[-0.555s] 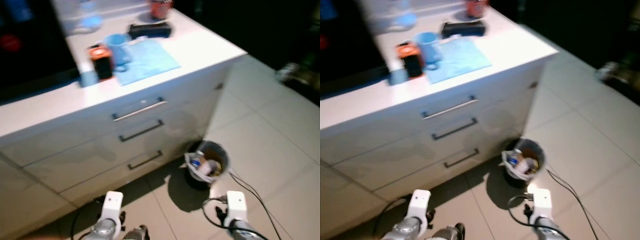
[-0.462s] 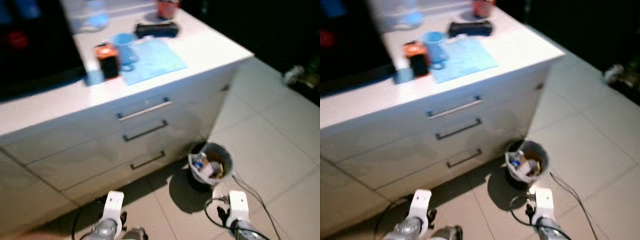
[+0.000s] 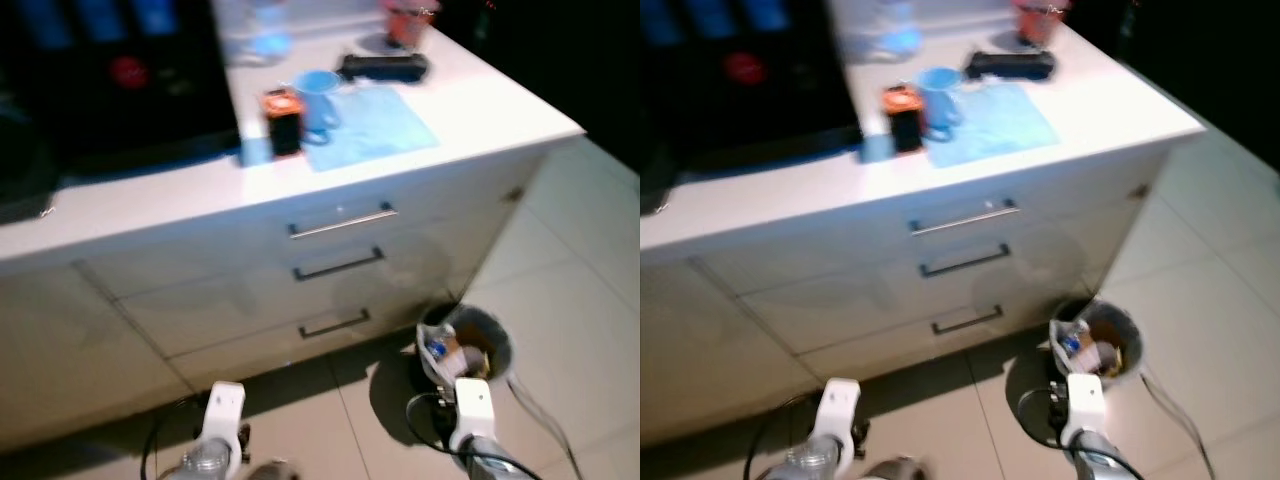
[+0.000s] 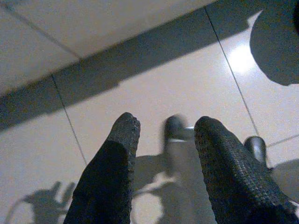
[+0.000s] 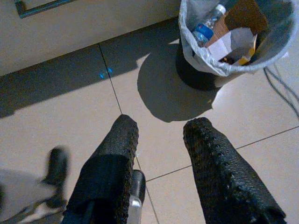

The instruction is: Kitchen organization

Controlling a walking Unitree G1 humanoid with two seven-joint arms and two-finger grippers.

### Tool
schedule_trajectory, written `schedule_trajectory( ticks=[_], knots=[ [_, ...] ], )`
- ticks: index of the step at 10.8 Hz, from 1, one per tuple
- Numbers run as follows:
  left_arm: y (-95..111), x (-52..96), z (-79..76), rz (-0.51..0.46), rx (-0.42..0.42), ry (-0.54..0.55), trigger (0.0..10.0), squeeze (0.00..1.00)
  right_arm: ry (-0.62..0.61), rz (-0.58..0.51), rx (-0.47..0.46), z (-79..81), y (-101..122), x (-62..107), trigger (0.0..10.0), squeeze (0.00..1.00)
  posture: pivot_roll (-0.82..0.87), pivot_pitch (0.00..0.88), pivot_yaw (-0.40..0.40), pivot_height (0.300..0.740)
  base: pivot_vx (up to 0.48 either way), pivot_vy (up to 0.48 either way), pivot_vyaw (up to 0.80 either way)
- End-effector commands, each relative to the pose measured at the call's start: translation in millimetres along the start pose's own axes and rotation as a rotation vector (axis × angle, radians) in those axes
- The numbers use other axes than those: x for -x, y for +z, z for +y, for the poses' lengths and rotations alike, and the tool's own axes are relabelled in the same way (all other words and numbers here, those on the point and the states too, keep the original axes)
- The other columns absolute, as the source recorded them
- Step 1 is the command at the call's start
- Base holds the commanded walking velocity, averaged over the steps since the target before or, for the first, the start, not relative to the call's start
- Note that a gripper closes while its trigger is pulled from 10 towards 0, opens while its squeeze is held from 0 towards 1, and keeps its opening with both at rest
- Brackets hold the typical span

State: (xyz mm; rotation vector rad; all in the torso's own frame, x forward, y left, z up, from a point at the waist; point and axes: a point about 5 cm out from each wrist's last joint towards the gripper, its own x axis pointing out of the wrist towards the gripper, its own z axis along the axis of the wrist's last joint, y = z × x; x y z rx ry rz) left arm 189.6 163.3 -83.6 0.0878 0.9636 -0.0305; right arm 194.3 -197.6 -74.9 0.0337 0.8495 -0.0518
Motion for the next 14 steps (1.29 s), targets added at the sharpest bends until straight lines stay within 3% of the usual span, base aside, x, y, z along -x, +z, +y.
schedule_trajectory(
  ticks=[1,3,8,14],
  knots=[
    [0.9,0.0,6.2,0.001,0.003,0.020,10.0,0.00,0.017,0.011,0.005,4.8,-2.7,0.0,10.0,0.00,-0.03,0.071,-0.006,0.740,0.000,0.000,0.80],
    [-0.4,0.2,6.0,0.004,0.004,0.021,10.0,0.00,0.020,0.010,0.007,5.6,-2.7,-0.1,10.0,0.00,-0.03,0.073,-0.009,0.740,0.000,0.000,0.63],
    [-2.2,0.4,5.3,0.009,0.001,0.018,10.0,0.00,0.017,0.019,0.013,5.2,-5.3,0.6,10.0,0.00,-0.03,0.077,-0.006,0.740,0.000,0.000,0.00],
    [-3.2,0.5,4.3,0.016,-0.019,0.008,10.0,0.00,0.022,0.023,0.014,6.5,-6.5,0.7,10.0,0.00,-0.03,0.063,0.001,0.740,0.000,0.296,0.00]
  ],
)
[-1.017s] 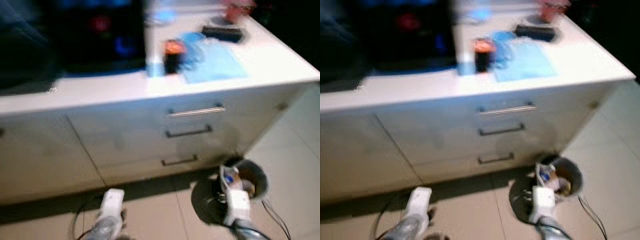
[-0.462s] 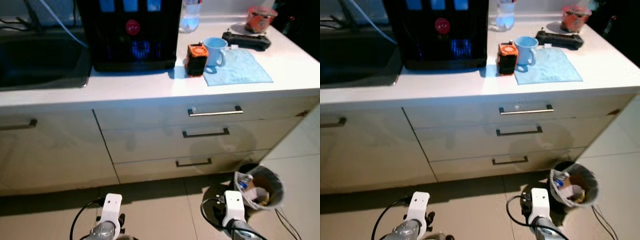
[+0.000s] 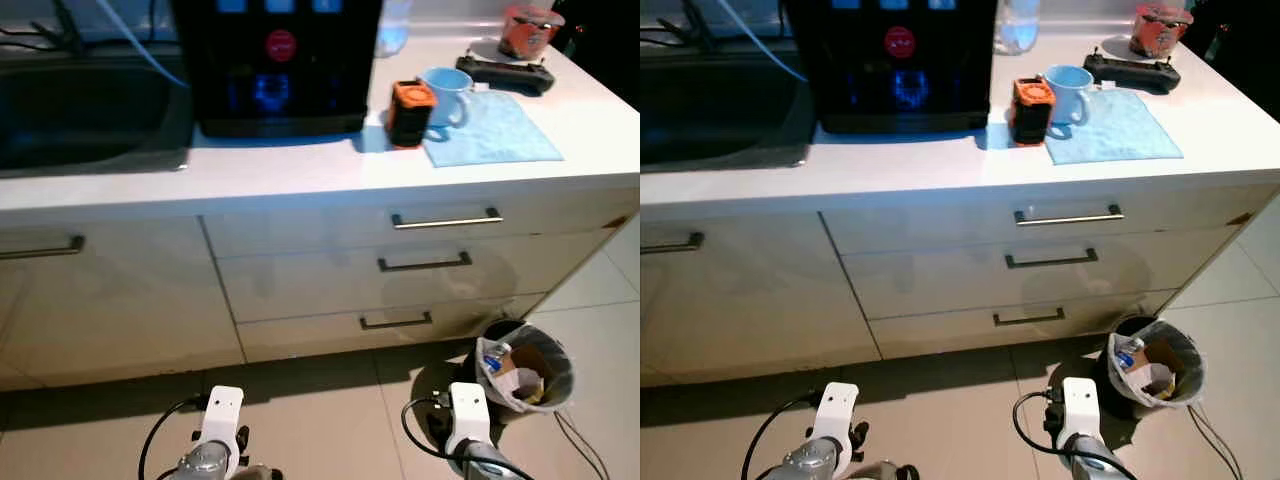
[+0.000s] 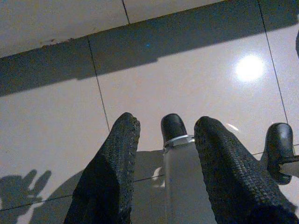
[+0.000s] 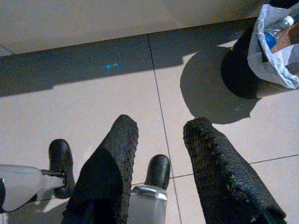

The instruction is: Kitchen organization

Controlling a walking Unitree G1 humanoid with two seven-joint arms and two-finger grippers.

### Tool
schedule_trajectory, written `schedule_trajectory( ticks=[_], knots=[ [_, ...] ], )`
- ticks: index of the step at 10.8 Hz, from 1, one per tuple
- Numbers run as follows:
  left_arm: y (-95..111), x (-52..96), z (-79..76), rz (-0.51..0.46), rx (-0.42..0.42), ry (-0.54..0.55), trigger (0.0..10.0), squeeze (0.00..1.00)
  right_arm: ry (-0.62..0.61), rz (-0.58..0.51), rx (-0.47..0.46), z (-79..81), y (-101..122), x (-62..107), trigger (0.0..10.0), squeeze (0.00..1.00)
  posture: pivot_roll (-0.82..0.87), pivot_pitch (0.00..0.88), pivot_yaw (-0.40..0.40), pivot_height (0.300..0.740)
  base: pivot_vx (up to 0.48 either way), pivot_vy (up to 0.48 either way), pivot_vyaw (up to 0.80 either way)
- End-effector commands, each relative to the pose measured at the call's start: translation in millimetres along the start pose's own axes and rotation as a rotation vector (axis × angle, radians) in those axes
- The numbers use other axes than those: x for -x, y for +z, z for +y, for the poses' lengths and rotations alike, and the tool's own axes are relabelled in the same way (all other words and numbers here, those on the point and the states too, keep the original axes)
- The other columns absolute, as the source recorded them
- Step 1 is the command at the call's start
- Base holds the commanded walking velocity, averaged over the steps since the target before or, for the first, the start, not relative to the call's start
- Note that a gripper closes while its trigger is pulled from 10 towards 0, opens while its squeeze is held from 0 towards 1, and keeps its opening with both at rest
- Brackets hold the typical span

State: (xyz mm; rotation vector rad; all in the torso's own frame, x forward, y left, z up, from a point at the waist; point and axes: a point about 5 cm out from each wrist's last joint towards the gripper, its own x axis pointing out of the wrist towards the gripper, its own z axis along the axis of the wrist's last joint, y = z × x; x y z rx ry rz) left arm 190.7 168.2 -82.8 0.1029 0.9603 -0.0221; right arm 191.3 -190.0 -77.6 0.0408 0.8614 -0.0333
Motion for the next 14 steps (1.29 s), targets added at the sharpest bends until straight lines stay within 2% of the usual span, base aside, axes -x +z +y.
schedule_trajectory(
  ticks=[1,2,4,8,14],
  knots=[
    [-4.8,0.6,-0.4,0.020,-0.013,-0.007,10.0,0.00,0.007,0.010,0.019,-0.3,-2.2,0.5,10.0,0.00,-0.03,0.064,0.001,0.740,0.000,0.334,0.00],
    [-5.0,0.6,0.0,0.021,-0.014,-0.006,10.0,0.00,0.002,0.002,0.022,-1.2,-1.4,0.6,10.0,0.00,-0.03,0.065,0.001,0.740,0.000,0.330,0.00],
    [-4.8,0.6,0.0,0.021,-0.018,-0.008,10.0,0.00,-0.002,-0.005,0.028,-1.3,-1.0,0.7,10.0,0.00,-0.03,0.068,0.002,0.740,0.000,0.332,0.80],
    [-4.1,0.5,0.1,0.019,-0.022,-0.009,10.0,0.00,0.011,0.003,0.010,1.2,-3.0,0.7,10.0,0.00,-0.03,0.074,0.003,0.740,0.000,0.332,0.00],
    [22.4,-2.7,-5.6,-0.048,-0.023,-0.013,10.0,0.00,0.024,0.004,0.022,5.3,-2.2,0.1,10.0,0.00,-0.03,0.079,0.006,0.740,0.000,0.331,0.00]
  ],
)
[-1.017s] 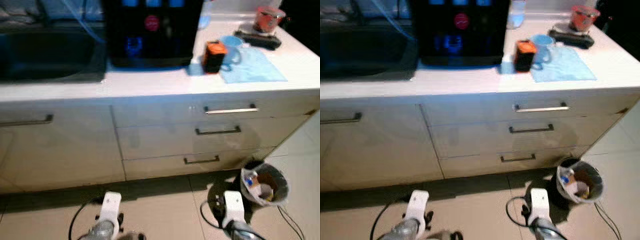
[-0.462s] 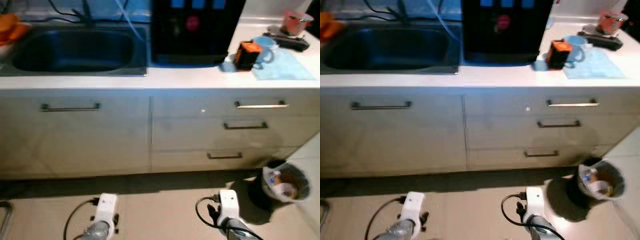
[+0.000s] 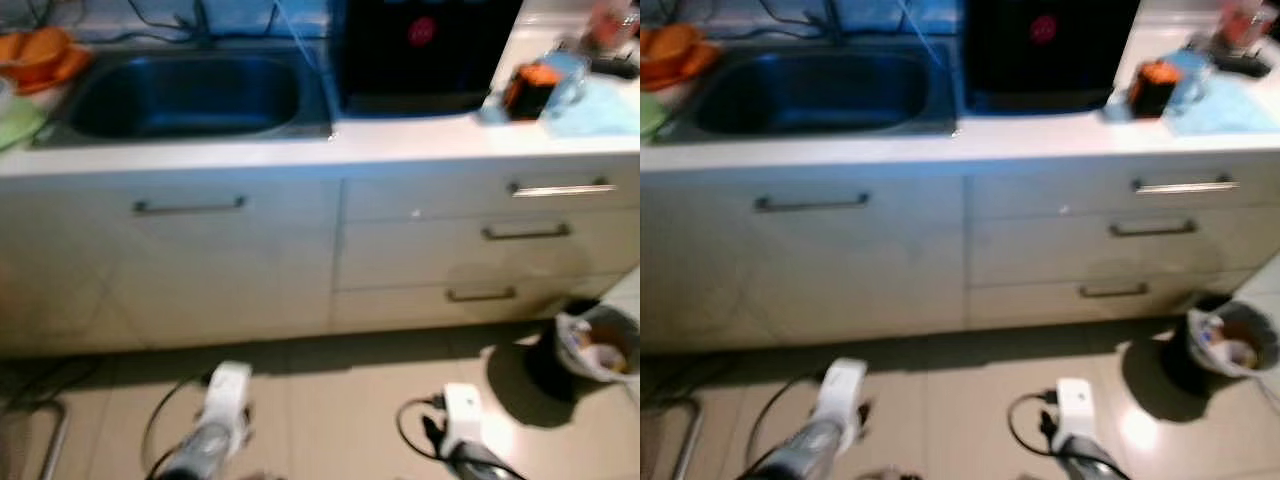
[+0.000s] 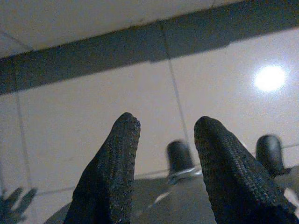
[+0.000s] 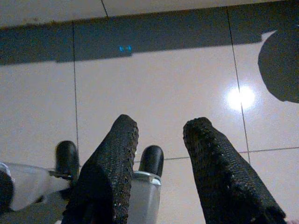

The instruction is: Kitchen organization

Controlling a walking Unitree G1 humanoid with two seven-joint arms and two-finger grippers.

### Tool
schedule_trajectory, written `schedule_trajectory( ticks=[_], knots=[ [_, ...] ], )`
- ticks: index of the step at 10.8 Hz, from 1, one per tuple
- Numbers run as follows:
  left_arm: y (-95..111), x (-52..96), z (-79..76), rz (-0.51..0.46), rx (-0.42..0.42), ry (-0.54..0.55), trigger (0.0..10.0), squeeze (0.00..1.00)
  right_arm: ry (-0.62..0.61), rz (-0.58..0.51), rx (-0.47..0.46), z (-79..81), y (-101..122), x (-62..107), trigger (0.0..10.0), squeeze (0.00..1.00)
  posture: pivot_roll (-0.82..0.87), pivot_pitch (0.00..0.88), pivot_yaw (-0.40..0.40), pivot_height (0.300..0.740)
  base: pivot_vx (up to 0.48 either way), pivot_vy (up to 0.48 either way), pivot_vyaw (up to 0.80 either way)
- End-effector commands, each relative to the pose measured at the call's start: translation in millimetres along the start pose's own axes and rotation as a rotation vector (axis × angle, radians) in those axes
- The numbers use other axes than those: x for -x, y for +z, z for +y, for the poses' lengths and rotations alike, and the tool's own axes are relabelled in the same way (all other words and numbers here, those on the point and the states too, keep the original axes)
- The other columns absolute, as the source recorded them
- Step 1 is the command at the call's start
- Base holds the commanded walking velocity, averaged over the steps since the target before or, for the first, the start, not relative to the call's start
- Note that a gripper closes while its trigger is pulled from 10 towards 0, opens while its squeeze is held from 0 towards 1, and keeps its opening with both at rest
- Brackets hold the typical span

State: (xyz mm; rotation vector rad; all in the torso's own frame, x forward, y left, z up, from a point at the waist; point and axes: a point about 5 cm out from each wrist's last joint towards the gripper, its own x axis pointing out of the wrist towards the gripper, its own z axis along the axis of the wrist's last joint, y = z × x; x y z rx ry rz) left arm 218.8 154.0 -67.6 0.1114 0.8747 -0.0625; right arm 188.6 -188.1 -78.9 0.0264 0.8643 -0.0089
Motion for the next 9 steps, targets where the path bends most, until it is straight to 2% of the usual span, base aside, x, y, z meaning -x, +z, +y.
schedule_trajectory(
  ticks=[1,7,8,9],
  knots=[
    [-9.5,1.5,4.8,0.035,0.003,0.015,10.0,0.00,0.008,-0.001,-0.002,3.3,1.7,-0.9,10.0,0.00,-0.03,0.081,0.005,0.740,0.000,0.334,0.00],
    [-10.3,1.7,4.5,0.039,0.012,0.020,10.0,0.00,0.009,-0.003,-0.005,3.1,2.1,-1.0,10.0,0.00,-0.03,0.085,0.001,0.740,0.000,0.336,0.00],
    [-2.3,0.6,2.6,0.022,0.011,0.018,10.0,0.00,0.008,-0.003,-0.005,2.9,2.0,-0.9,10.0,0.00,-0.03,0.091,-0.001,0.740,0.000,0.337,0.00],
    [14.2,-1.6,0.4,0.000,0.011,0.019,10.0,0.00,0.009,-0.002,-0.005,3.0,1.7,-0.8,10.0,0.00,-0.03,0.091,-0.001,0.740,0.000,0.307,0.00]
  ],
)
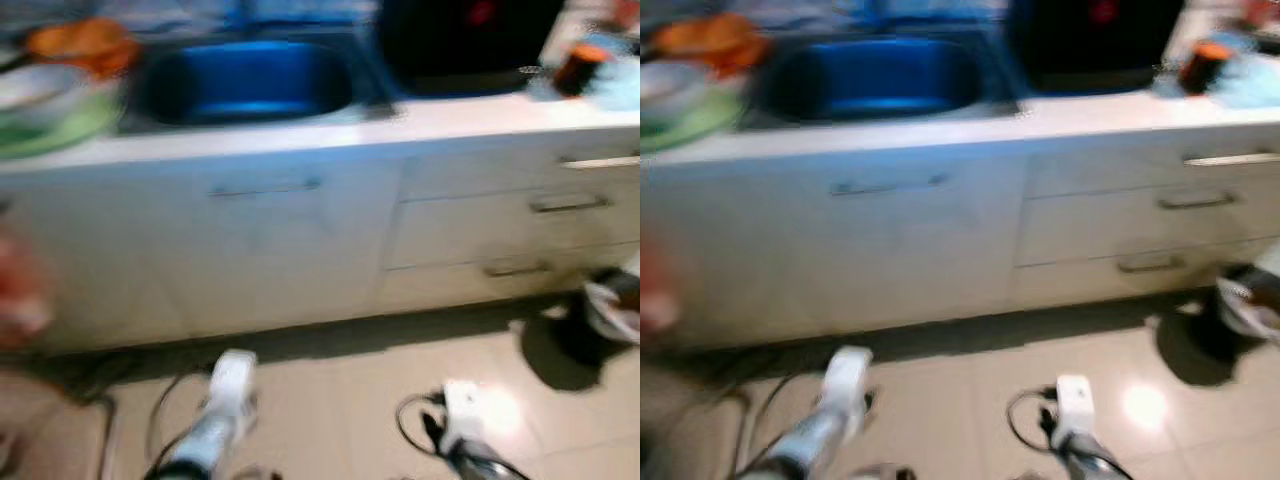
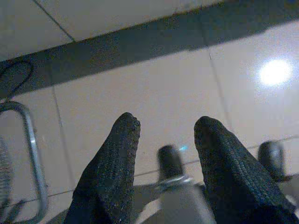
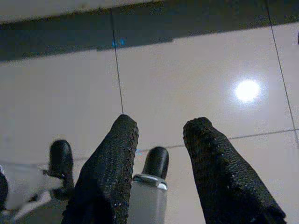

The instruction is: Kitchen organization

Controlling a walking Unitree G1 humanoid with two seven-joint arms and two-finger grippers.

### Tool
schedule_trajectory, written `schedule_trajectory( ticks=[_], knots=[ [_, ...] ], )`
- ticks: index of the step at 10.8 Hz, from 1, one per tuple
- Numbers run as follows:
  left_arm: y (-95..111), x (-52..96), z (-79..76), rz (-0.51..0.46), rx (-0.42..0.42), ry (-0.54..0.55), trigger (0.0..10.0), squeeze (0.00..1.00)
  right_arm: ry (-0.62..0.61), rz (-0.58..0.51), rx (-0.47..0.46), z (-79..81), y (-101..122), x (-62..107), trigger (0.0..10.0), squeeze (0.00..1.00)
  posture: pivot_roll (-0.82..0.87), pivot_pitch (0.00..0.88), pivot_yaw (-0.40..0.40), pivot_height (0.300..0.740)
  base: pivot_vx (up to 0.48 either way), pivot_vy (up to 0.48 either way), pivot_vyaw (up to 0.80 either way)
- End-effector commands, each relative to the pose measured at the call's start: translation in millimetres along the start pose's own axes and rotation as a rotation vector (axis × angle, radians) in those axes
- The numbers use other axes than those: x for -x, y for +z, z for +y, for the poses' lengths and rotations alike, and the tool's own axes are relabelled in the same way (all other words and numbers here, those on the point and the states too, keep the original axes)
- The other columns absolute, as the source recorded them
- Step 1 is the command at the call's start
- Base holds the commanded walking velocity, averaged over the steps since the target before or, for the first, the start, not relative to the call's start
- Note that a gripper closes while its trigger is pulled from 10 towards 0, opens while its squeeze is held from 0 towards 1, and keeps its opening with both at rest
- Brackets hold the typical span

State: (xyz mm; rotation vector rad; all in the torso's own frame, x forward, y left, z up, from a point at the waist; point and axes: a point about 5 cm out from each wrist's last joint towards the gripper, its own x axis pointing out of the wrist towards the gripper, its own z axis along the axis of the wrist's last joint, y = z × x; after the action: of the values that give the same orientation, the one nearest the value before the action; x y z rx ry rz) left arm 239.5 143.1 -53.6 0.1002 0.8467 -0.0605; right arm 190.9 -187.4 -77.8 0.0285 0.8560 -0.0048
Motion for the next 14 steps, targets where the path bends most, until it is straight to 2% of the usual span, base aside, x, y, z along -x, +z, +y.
schedule_trajectory(
  ticks=[1,3,7,8,12,13,14],
  knots=[
    [5.6,-0.4,3.2,0.000,-0.001,0.021,10.0,0.00,0.006,0.006,-0.005,2.6,-0.7,-0.3,10.0,0.00,-0.03,0.092,0.000,0.740,0.000,0.000,0.00],
    [-2.9,2.7,1.3,-0.007,-0.005,0.022,10.0,0.00,0.007,0.005,-0.004,3.5,0.4,-0.8,10.0,0.00,-0.02,0.085,-0.001,0.740,0.000,0.000,0.00],
    [-1.9,4.1,3.1,0.008,-0.023,0.025,10.0,0.00,0.012,-0.001,-0.002,5.5,2.8,-1.6,10.0,0.00,-0.02,0.080,0.003,0.740,0.000,0.000,0.00],
    [-1.9,4.5,5.2,0.028,-0.060,0.038,10.0,0.00,0.011,-0.002,0.008,5.8,3.1,-1.7,10.0,0.00,-0.02,0.074,0.009,0.740,0.251,0.240,0.00],
    [-2.7,5.7,5.9,0.033,-0.066,0.034,10.0,0.00,0.008,-0.004,0.001,6.0,2.0,-1.4,10.0,0.00,-0.03,0.070,0.012,0.740,0.263,0.257,0.40],
    [-38.4,7.1,17.8,0.111,-0.067,0.041,10.0,0.00,0.012,0.000,-0.002,6.4,1.2,-1.2,10.0,0.00,-0.02,0.074,0.012,0.740,0.266,0.262,0.00],
    [-61.4,11.8,25.1,0.162,-0.063,0.046,10.0,0.00,0.015,0.002,0.000,6.8,0.7,-1.2,10.0,0.00,-0.02,0.074,0.012,0.740,0.266,0.262,0.00]
  ],
)
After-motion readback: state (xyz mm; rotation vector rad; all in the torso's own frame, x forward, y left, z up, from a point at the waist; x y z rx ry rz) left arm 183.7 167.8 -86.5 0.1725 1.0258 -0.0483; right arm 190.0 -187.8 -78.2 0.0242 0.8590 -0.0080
